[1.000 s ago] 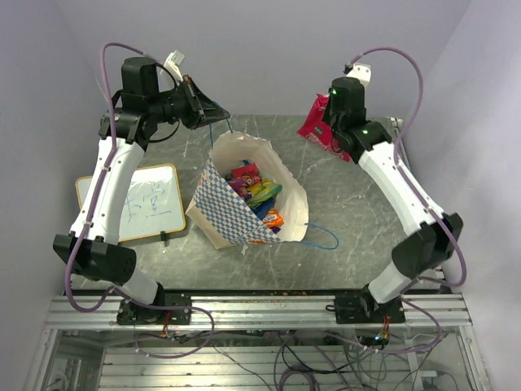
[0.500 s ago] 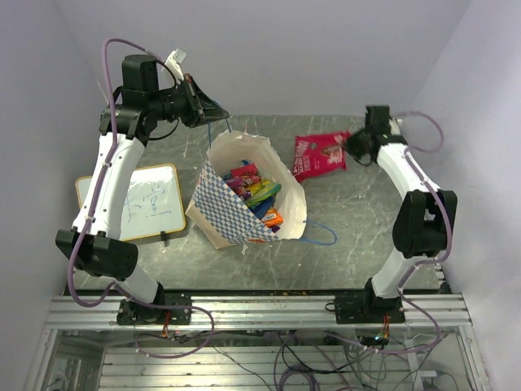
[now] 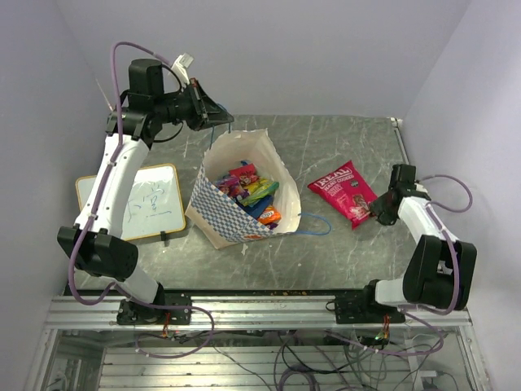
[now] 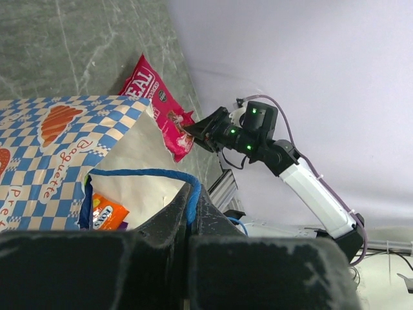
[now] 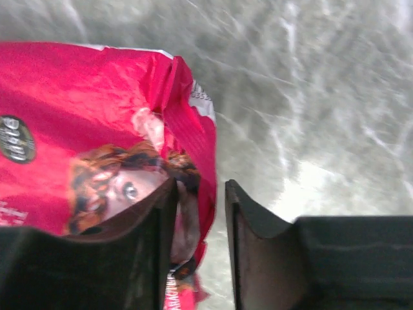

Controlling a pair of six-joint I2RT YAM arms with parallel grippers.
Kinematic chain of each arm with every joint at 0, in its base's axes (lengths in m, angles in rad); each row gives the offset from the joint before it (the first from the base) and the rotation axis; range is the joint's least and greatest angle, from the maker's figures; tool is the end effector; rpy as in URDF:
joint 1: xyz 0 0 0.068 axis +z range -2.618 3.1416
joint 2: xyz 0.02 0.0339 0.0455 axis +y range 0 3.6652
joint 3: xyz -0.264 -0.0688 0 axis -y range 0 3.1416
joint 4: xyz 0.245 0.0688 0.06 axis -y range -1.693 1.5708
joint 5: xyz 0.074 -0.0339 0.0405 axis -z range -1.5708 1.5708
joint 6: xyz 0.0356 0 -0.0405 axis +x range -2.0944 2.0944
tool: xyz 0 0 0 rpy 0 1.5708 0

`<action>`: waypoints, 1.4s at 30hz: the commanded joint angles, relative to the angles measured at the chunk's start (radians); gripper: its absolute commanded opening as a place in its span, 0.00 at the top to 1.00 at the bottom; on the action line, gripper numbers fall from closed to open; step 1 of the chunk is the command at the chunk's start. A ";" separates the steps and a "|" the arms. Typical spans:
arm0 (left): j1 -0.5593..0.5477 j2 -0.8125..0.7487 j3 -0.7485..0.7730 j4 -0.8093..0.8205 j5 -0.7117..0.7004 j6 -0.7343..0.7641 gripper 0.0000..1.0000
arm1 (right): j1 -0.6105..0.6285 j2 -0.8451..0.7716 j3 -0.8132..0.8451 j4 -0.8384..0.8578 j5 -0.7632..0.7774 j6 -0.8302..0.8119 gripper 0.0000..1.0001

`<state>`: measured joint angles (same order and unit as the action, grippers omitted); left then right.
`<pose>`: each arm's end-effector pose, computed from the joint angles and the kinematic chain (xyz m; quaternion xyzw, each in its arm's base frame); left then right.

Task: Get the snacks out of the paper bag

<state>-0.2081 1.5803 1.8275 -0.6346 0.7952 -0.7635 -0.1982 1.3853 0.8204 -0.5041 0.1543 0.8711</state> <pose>0.3245 -0.0945 0.4582 -0.0021 0.7951 -0.5243 0.3047 0.2567 -0.0571 0.1968 0.5086 0.8213 0.0112 0.2583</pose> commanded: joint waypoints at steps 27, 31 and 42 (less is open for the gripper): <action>-0.123 -0.143 -0.194 0.335 0.045 -0.233 0.93 | 0.547 -0.264 0.214 -0.349 -0.251 -0.163 0.15; -0.142 -0.149 -0.197 0.341 0.057 -0.253 0.93 | 0.656 -0.239 0.152 -0.345 -0.252 -0.153 0.18; -0.242 -0.187 -0.165 0.193 -0.033 -0.203 0.93 | 1.024 -0.180 0.117 -0.090 -0.224 -0.095 0.20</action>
<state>-0.4118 1.4445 1.6238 -0.3817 0.7898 -0.9993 0.7254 1.2041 0.9684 -0.7307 -0.0544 0.7460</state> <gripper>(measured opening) 0.075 0.804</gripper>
